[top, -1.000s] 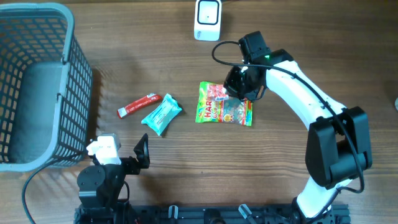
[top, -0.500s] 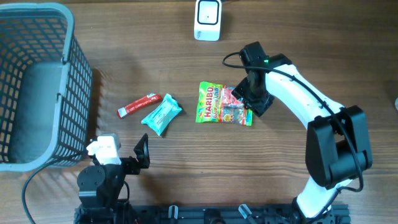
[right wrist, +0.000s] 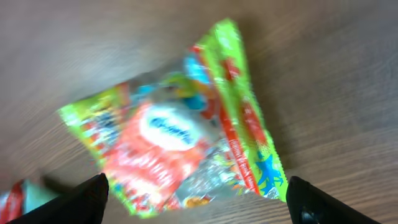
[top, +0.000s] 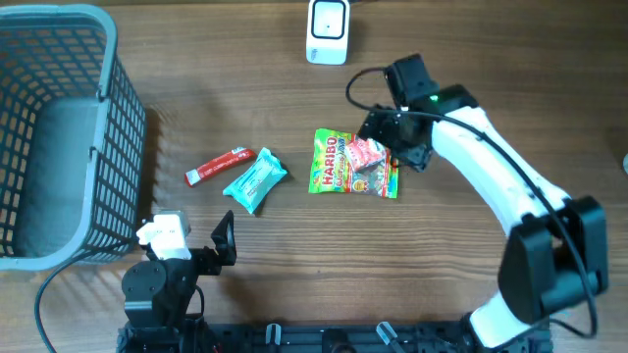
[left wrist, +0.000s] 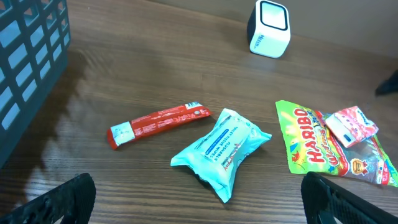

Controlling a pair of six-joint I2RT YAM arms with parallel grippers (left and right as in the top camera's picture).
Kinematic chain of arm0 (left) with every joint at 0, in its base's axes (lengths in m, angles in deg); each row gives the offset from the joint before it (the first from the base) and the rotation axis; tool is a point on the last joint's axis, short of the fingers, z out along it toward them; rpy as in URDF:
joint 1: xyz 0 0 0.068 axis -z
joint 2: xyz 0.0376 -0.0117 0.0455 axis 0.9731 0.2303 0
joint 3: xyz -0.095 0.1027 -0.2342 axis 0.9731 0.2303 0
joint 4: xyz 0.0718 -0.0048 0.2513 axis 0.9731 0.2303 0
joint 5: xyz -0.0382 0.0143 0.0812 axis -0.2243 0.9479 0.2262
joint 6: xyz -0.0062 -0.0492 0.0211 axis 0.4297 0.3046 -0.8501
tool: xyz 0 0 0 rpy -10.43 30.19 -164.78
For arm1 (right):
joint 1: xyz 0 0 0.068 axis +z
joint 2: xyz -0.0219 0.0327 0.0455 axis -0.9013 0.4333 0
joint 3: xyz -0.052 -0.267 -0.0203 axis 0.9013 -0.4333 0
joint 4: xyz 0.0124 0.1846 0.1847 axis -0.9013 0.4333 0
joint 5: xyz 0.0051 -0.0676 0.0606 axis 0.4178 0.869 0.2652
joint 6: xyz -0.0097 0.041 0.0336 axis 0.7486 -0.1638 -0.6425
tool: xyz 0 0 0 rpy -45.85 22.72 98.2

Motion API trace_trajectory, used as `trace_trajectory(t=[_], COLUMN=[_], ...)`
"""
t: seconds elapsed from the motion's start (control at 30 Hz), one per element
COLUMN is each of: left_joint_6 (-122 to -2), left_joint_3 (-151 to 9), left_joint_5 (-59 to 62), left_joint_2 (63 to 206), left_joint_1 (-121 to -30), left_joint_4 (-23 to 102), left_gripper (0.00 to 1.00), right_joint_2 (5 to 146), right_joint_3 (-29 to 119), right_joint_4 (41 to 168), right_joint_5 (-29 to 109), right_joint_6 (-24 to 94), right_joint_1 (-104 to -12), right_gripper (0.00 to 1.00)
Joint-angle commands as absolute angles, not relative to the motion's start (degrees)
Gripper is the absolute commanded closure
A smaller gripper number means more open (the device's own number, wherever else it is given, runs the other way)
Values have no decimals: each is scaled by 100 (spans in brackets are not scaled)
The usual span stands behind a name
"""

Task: Scan the item barcode
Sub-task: 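Grasp the orange Kleenex box with the right gripper and lift, then hold the orange box up to the white scanner with the right gripper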

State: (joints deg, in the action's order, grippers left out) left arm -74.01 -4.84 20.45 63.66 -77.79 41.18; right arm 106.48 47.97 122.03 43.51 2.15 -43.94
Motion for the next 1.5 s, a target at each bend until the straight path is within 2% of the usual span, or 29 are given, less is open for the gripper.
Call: trace_trajectory(t=[0.0,0.07,0.1,0.2,0.33,0.47,0.5,0.67,0.97,1.07,1.13,1.2,1.23,1.27,1.37,1.47], left_joint_6=[-7388,-7388,-7388,-7390,-7390,-7390,-7390,-7388,-7390,-7388,-7388,-7390,-7390,-7390,-7388,-7388], left_joint_3=[-488,-488,-488,-488,-488,-488,-488,-488,-488,-488,-488,-488,-488,-488,-488,-488], left_joint_5=[2097,2097,2100,2097,2097,2097,2097,2097,2097,2097,2097,2100,2097,2097,2100,2100], left_joint_2=[6324,6324,6324,6324,6324,6324,6324,6324,6324,6324,6324,6324,6324,6324,6324,6324], left_joint_1=[-7755,-7753,-7755,-7753,-7753,-7755,-7755,-7753,-7753,-7753,-7755,-7753,-7753,-7755,-7753,-7753], left_joint_4=[4096,4096,4096,4096,4096,4096,4096,4096,4098,4098,4098,4098,4098,4098,4098,4098], left_gripper=[0,0,0,0,0,0,0,0,0,0,0,0,0,0,0,0], right_joint_2=[10457,10475,10475,10484,10744,11218,11299,11559,11714,11987,12186,12278,12282,12280,12228,12020], right_joint_3=[4909,4909,4909,4907,4907,4907,4907,4907,4762,4762,4762,4762,4762,4764,4891,5289], right_joint_4=[11733,11583,11558,11301,10912,10890,10901,10907,10894,10918,10966,11082,11132,11130,11134,11331], right_joint_5=[4292,4484,4528,4569,4436,3503,3262,2213,2309,2311,2314,2311,2316,2314,2311,2309], right_joint_6=[3065,3952,4199,5063,5550,6136,6298,6768,6853,6853,6862,6993,6997,6977,6608,5708], right_joint_1=[-4093,-4047,-4049,-4080,-4309,-4698,-4759,-4904,-4904,-4904,-4904,-4904,-4904,-4904,-4906,-4908], right_gripper=[3,6,1,0,0,0,2,29,31,35,51,75,91,96,96,96])
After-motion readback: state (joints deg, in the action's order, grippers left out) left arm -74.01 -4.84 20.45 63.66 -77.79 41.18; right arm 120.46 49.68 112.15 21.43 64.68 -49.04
